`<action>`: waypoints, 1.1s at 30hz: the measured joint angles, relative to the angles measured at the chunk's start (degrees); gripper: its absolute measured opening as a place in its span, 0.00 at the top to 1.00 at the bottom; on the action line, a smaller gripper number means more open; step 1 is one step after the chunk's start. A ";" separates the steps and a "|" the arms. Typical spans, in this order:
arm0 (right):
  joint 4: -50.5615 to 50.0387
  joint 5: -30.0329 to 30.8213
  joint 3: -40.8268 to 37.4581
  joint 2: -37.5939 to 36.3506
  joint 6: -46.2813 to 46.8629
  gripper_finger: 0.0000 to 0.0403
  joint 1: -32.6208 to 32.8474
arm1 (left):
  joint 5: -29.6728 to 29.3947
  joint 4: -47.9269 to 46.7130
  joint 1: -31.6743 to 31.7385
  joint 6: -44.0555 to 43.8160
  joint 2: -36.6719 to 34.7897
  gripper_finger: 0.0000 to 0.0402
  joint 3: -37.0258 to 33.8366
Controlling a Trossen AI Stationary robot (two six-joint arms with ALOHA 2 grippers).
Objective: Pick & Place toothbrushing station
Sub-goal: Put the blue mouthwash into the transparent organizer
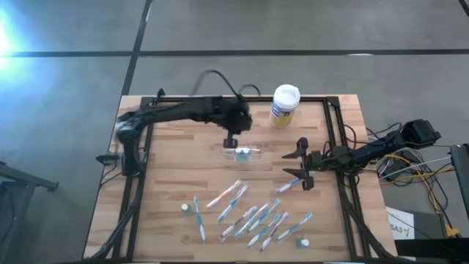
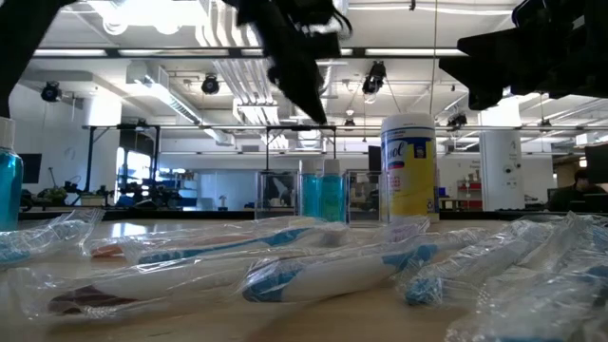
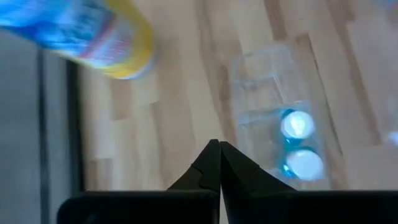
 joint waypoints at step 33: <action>-1.17 0.01 0.00 0.00 2.51 0.47 0.00 | -3.13 -26.35 -34.93 -58.15 -33.11 0.99 -24.72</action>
